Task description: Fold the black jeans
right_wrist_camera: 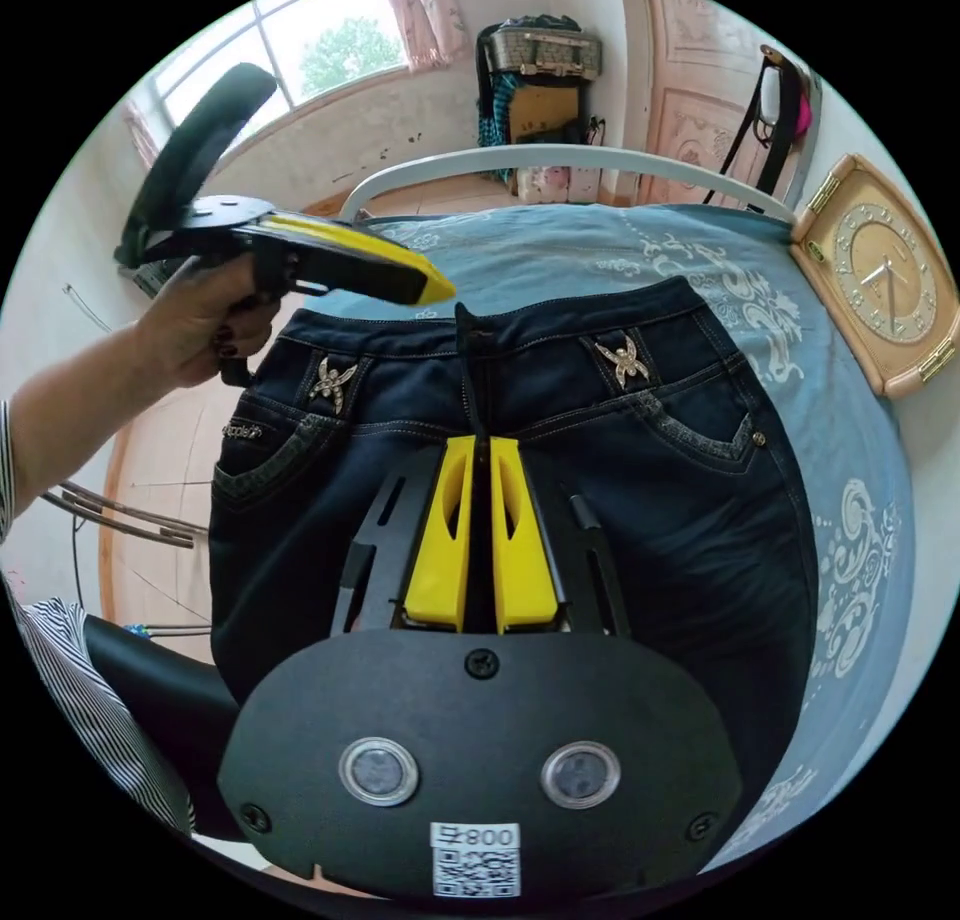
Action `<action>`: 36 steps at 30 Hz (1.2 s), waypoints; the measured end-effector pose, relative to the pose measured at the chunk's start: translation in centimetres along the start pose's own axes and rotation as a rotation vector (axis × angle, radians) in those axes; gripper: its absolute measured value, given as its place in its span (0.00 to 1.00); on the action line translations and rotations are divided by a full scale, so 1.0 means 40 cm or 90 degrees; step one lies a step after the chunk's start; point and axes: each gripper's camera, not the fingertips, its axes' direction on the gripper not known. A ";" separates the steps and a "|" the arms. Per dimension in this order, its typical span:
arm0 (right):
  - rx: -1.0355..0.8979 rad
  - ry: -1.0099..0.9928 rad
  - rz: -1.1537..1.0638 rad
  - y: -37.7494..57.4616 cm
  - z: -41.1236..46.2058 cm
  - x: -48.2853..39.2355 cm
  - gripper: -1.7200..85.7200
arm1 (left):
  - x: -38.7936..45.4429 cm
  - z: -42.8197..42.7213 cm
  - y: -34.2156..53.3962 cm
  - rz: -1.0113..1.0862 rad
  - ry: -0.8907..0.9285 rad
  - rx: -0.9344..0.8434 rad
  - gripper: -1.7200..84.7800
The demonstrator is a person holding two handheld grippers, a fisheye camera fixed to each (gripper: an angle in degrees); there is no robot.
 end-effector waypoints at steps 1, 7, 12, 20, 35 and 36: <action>0.000 -0.017 0.011 0.003 0.002 0.014 0.05 | 0.020 -0.021 0.000 0.011 0.018 0.040 0.02; 0.013 -0.065 0.060 0.039 0.006 0.066 0.06 | 0.125 0.085 -0.052 0.071 -0.015 -0.053 0.02; 0.055 -0.116 0.130 0.118 -0.060 0.117 0.04 | 0.154 0.150 -0.051 0.090 -0.034 -0.086 0.02; 0.003 -0.081 0.209 0.247 -0.008 0.168 0.02 | 0.222 0.204 -0.078 0.085 -0.039 -0.072 0.02; 0.058 -0.098 0.272 0.443 -0.096 0.253 0.03 | 0.365 0.232 -0.181 0.065 -0.033 -0.039 0.03; 0.069 -0.093 0.276 0.462 -0.112 0.263 0.03 | 0.370 0.225 -0.186 0.068 -0.021 -0.026 0.03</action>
